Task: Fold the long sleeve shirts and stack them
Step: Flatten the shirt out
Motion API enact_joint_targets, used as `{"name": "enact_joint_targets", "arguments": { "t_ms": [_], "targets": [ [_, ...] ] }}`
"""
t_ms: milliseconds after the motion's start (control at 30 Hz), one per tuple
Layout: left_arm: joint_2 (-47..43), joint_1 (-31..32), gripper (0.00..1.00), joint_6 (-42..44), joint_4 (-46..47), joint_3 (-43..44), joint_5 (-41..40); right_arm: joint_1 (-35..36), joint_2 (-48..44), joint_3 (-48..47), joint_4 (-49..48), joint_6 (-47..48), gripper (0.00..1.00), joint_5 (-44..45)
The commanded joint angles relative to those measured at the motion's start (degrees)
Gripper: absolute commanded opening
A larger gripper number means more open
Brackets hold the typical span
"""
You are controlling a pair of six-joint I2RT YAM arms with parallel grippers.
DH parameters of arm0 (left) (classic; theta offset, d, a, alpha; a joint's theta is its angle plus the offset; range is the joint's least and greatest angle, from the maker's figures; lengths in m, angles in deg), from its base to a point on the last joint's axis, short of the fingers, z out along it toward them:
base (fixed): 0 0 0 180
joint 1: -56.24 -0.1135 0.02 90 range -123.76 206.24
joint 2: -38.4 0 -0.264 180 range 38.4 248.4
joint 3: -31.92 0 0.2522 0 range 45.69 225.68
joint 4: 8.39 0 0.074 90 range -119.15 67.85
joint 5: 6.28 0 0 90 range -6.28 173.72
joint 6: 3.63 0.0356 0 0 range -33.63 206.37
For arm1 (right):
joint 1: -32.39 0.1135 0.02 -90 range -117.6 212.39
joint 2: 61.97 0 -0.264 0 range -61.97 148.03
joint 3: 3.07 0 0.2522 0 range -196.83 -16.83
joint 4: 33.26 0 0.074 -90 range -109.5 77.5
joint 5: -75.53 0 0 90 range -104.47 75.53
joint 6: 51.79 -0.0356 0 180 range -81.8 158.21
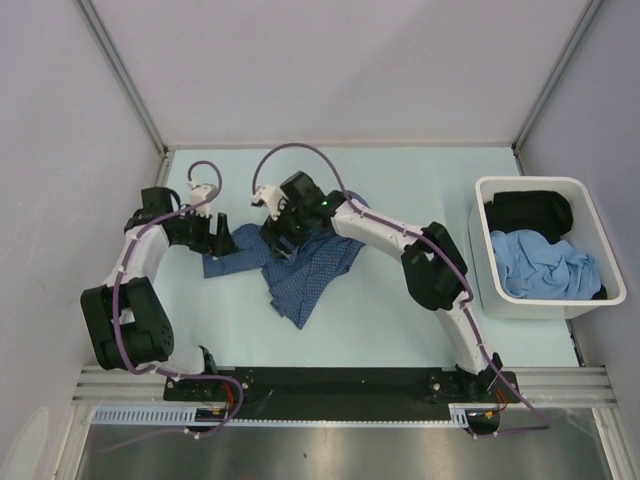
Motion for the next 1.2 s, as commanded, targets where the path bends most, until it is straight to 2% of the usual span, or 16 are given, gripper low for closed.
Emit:
{"name": "enact_joint_targets", "arguments": {
  "t_ms": [0,67,200,333,467,567,600,633,733,833,867,933,967,1000,1033,1167],
  "targets": [
    [-1.4,-3.9,0.87,0.6,-1.3,0.2,3.7,3.0,4.4,-8.8,6.9,6.9,0.81,5.3],
    [-1.0,-3.8,0.87,2.6,-2.0,0.2,2.6,3.8,6.3,-10.2,8.6,8.8,0.79,7.1],
    [-0.5,-2.2,0.87,7.2,-3.1,-1.0,-3.6,3.9,8.8,-11.0,10.9,10.4,0.62,10.2],
    [-0.6,0.1,0.87,11.8,-2.2,-4.1,-7.6,2.5,6.7,-8.8,11.2,10.9,0.54,12.6],
    [0.3,2.8,0.88,16.8,-0.7,-5.8,-11.4,0.7,4.3,-7.3,10.9,11.8,0.40,13.5],
    [0.8,5.6,0.87,20.8,1.0,-7.6,-15.4,-0.6,3.6,-8.5,12.8,12.3,0.19,13.3],
    [1.1,5.8,0.87,21.3,1.8,-8.0,-16.1,-0.9,3.4,-8.7,13.5,12.6,0.06,13.3],
    [1.3,6.1,0.86,22.2,2.6,-9.0,-16.7,-1.5,3.2,-8.9,13.9,12.7,0.00,13.4],
    [2.6,6.5,0.81,24.1,5.1,-10.3,-19.5,-3.0,1.5,-10.5,15.9,12.5,0.00,12.7],
    [3.9,7.0,0.59,24.4,6.8,-11.3,-23.2,-4.5,-1.5,-12.3,17.5,11.2,0.00,10.5],
    [4.1,7.0,0.47,24.3,8.4,-11.5,-25.7,-5.6,-3.5,-12.6,18.4,10.9,0.00,10.0],
    [4.2,6.9,0.35,23.6,9.4,-11.4,-27.4,-6.8,-5.6,-13.0,18.7,9.7,0.00,8.1],
    [4.3,6.8,0.16,23.1,8.9,-11.0,-26.9,-8.1,-6.7,-12.9,18.8,9.3,0.00,7.6],
    [4.3,5.9,0.06,21.8,8.0,-9.0,-25.9,-8.9,-8.6,-13.0,19.1,9.1,0.00,6.7],
    [4.3,5.3,0.00,20.9,5.6,-7.7,-24.1,-9.6,-9.7,-13.0,19.4,8.7,0.00,6.4],
    [3.1,0.8,0.00,16.6,1.8,0.0,-16.9,-13.6,-13.8,-13.1,22.0,8.8,0.00,6.0]
  ]
}}
